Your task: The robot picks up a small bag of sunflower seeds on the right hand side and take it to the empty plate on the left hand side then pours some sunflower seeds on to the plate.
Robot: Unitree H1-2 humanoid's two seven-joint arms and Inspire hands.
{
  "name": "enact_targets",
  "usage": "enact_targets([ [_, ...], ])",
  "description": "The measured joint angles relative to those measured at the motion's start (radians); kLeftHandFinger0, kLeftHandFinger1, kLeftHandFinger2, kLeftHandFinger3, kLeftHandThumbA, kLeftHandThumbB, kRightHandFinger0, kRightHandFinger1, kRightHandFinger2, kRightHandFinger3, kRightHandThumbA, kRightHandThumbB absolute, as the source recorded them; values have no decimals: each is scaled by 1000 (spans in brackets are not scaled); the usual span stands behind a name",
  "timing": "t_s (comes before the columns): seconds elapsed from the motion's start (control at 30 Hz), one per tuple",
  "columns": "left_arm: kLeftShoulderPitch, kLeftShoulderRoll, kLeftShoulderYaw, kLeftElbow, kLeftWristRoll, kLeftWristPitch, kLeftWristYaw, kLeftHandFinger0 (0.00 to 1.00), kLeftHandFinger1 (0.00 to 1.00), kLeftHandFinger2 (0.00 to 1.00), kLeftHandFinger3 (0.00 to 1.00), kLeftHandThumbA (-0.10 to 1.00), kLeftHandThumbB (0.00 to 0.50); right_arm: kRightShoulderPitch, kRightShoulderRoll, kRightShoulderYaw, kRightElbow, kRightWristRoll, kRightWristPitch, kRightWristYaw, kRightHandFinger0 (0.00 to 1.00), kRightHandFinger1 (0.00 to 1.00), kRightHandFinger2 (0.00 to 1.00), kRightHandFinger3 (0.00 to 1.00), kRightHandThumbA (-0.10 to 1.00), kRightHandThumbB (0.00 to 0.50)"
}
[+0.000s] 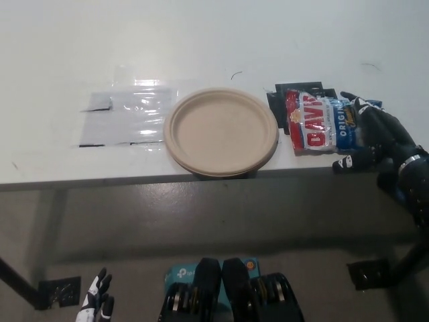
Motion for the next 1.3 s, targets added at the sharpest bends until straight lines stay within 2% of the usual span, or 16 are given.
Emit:
enact_targets([
  [0.13,1,1,-6,0,4,0,0,1000,1000,1000,1000,1000,165,0,0,-2,-1,0,0,-6,1000,1000,1000,1000,1000,410],
  [0.17,3,1,-8,0,5,0,0,1000,1000,1000,1000,1000,151,0,1,-3,-2,0,0,-7,1000,1000,1000,1000,1000,411],
  [0.57,11,5,-11,0,7,0,0,1000,1000,1000,1000,1000,158,-5,20,-1,2,-1,2,-18,1000,1000,1000,1000,1000,398],
  [0.97,17,5,-10,-1,1,0,0,1000,1000,1000,1000,1000,137,-23,21,8,54,-1,1,-29,1000,1000,1000,1000,1000,428],
  [1.13,19,5,-8,-1,-5,0,0,1000,1000,1000,1000,1000,135,-51,21,28,111,-6,-2,-44,1000,1000,1000,1000,1000,425],
  [1.17,19,5,-7,-1,-6,0,0,1000,1000,1000,1000,1000,141,-54,21,29,116,-7,-2,-45,1000,1000,1000,1000,991,430],
  [1.23,18,5,-5,-1,-9,0,0,1000,1000,1000,1000,1000,130,-93,19,67,197,-29,-3,-65,1000,1000,1000,1000,910,482],
  [1.27,18,5,-5,-1,-10,0,0,1000,1000,1000,1000,1000,128,-111,19,89,237,-42,-3,-72,1000,1000,1000,1000,901,487],
  [1.3,18,5,-5,-1,-12,0,0,1000,1000,1000,1000,1000,114,-138,17,119,292,-57,-3,-82,1000,1000,1000,1000,796,499],
])
